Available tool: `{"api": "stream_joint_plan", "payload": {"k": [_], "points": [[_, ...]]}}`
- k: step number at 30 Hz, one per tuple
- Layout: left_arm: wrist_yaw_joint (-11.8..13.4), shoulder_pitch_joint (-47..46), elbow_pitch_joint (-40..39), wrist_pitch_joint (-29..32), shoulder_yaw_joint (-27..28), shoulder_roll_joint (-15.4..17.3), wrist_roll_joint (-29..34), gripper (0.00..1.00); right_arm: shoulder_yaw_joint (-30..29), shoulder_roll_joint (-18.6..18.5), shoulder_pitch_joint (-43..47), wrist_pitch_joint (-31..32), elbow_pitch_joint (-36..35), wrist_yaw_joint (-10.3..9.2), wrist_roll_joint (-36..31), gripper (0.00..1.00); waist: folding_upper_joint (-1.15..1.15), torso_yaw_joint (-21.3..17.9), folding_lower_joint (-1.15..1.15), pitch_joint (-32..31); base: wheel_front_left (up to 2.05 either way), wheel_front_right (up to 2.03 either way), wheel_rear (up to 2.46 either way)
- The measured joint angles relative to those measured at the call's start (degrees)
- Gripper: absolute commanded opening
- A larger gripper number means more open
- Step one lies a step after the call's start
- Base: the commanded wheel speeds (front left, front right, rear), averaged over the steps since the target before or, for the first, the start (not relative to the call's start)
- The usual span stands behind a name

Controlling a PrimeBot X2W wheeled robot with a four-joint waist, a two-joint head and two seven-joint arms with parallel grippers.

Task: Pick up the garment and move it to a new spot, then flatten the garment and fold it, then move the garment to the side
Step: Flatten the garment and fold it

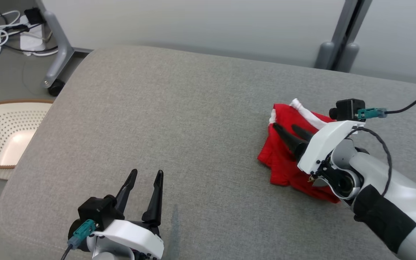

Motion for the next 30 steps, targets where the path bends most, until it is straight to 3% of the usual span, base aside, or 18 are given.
{"api": "stream_joint_plan", "payload": {"k": [4,8,13,16,17,18,20,30], "points": [[0.0,0.3,-0.1,0.0,0.9,0.3,0.1,1.00,-1.5,-3.8,1.6,-4.5,-6.5,0.00,0.5,1.00,0.00,-1.8,0.00,-1.3,0.00,0.00,0.00],[0.1,1.3,-0.5,0.0,1.1,0.2,0.2,1.00,-3.7,-10.4,4.1,-9.2,-11.3,0.00,0.8,1.00,0.00,-3.5,0.00,-2.6,0.00,0.00,0.00],[0.1,2.4,-1.2,0.0,1.4,0.4,0.3,1.00,-6.6,-17.9,7.2,-12.8,-10.8,0.00,0.5,1.00,0.00,-5.1,0.00,-3.6,0.00,0.00,0.00],[0.1,2.5,-1.3,0.0,1.3,0.4,0.3,1.00,-7.3,-18.3,8.4,-13.7,-9.3,0.00,-0.4,1.00,0.00,-5.5,0.00,-3.6,0.00,0.00,0.00],[0.1,2.5,-1.3,0.0,1.2,0.5,0.3,1.00,-7.3,-18.1,8.4,-13.7,-8.7,0.00,-0.6,0.88,0.00,-5.5,0.00,-3.6,0.00,0.00,0.00],[0.1,2.5,-1.3,0.0,1.2,0.5,0.3,1.00,-7.3,-17.6,8.4,-13.7,-8.1,0.00,-0.7,0.88,0.00,-5.4,0.00,-3.5,0.00,0.00,0.00],[0.0,2.4,-1.4,0.0,0.9,0.4,0.5,1.00,-7.0,-16.6,8.4,-12.8,-6.6,0.00,-0.7,0.00,0.00,-5.1,0.00,-3.1,0.00,0.00,0.00],[-0.4,0.9,-1.1,0.3,0.4,0.1,0.6,1.00,-5.2,-9.8,6.3,-4.4,1.4,0.00,0.3,0.00,0.00,-2.1,0.00,-0.4,0.00,0.00,0.00]]}}
